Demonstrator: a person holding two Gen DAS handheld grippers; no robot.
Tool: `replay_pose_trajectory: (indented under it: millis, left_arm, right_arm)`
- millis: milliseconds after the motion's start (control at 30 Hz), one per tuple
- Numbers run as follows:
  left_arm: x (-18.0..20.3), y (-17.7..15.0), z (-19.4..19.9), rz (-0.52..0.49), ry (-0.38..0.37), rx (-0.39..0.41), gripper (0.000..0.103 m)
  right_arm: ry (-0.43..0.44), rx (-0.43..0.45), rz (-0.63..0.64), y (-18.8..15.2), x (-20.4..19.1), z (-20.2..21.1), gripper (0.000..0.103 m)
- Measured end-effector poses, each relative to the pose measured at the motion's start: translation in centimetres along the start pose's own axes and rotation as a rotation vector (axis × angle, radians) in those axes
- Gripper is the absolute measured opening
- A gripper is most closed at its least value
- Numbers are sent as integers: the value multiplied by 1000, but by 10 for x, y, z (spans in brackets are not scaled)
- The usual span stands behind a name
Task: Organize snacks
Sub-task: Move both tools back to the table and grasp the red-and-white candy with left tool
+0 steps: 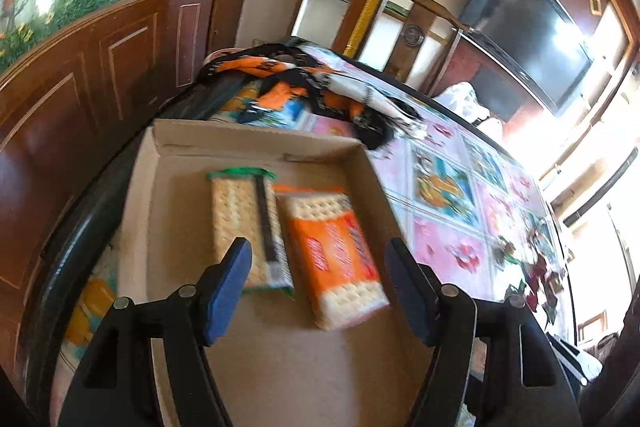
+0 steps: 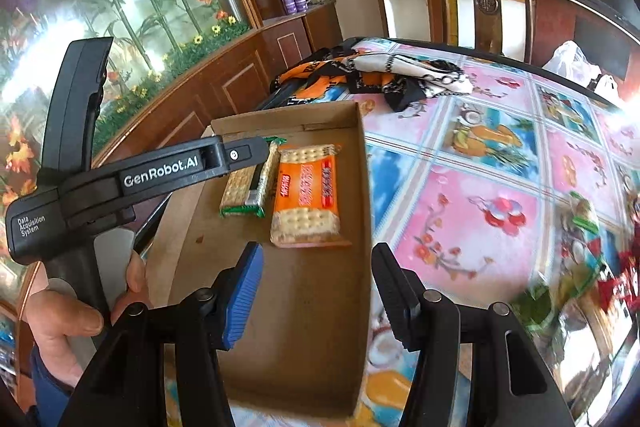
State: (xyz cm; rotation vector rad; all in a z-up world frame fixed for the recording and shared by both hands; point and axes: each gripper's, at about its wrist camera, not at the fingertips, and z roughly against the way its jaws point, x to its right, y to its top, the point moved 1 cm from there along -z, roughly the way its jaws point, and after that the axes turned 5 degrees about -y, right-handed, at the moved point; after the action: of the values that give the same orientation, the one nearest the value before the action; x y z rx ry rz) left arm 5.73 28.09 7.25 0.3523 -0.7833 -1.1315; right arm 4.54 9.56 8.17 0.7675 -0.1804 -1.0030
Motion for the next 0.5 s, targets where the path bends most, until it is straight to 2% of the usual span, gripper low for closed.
replay_pose_trajectory:
  millis: [133,300,433,500]
  left_arm:
    - [30,-18,6,-52,-29,-2,68]
    - [77,-48,5,-128,-78,-28,70]
    - [116,-73,-7,-189,-122,-78,71]
    - [138,-86,-19,-230,-145,-121,73]
  right_arm:
    - [10,25,-26,-15,23,22,61]
    - [-4,68,-75,-37,70,55,62]
    - [-43,121,-149,-57,120,83,70]
    - [-61,139,-208,-71,150,92,70]
